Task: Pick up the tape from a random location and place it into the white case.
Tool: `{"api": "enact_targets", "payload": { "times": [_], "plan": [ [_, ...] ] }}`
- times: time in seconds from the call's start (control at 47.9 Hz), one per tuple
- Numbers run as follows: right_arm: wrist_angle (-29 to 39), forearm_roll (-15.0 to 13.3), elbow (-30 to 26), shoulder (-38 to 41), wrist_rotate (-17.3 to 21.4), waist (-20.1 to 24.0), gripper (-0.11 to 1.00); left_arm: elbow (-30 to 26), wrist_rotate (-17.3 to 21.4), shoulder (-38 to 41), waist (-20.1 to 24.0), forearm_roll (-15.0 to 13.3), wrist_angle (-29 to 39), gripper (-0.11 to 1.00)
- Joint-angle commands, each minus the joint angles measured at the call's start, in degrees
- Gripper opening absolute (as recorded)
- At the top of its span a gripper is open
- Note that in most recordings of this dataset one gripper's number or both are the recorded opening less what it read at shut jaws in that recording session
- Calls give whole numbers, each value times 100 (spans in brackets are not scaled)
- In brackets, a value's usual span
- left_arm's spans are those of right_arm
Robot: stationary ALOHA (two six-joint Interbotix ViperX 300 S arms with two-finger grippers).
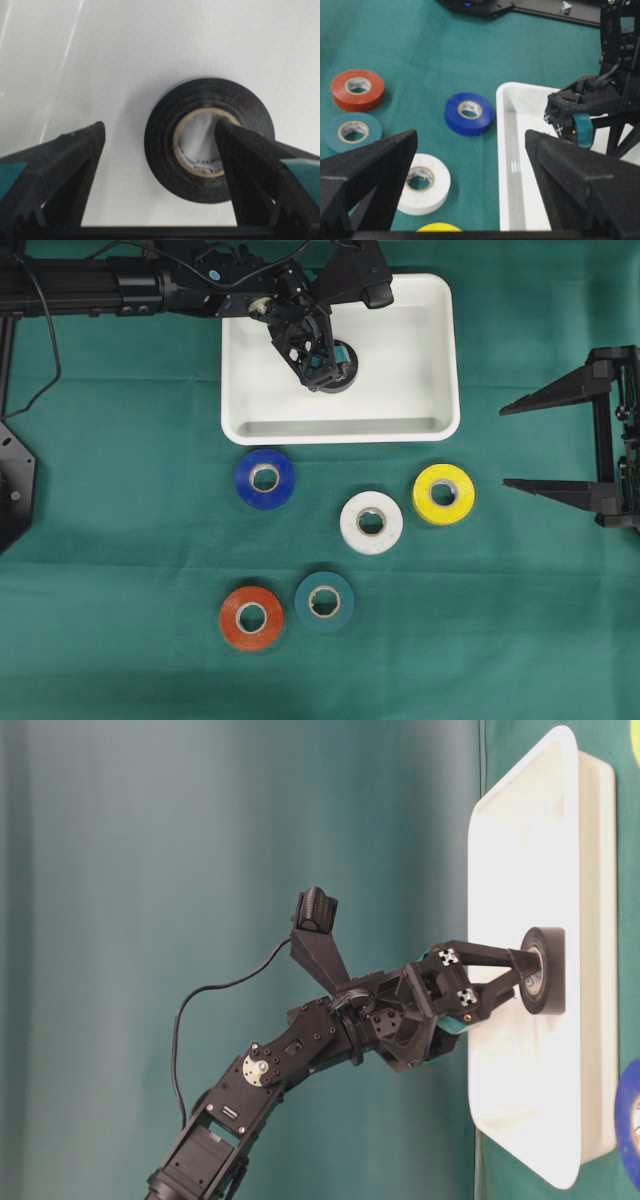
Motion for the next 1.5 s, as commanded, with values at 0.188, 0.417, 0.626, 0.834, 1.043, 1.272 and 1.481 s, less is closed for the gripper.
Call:
{"api": "enact_targets", "payload": {
  "times": [0.188,0.417,0.626,0.834,1.043,1.272,1.481],
  "plan": [
    [-35,0,-167,9,9,-9,90,-299,0,-650,-18,0,501,82],
    [-26,0,-176,9,9,-9,90,-492,9,-1345,-88,9,967,82],
    [-18,0,-202,9,26,-9,90,-510,18,-1714,-114,9,1151,82],
    [-35,0,-202,9,26,-9,90,-378,176,-1775,-185,9,1081,82],
    [-44,18,-202,9,26,-9,90,-149,202,-1881,-642,9,896,82],
    [-44,18,-229,9,35,-9,90,193,185,-2065,-1310,9,624,82],
    [-26,26,-229,9,53,-9,90,580,185,-2347,-1573,9,308,82]
  ]
}}
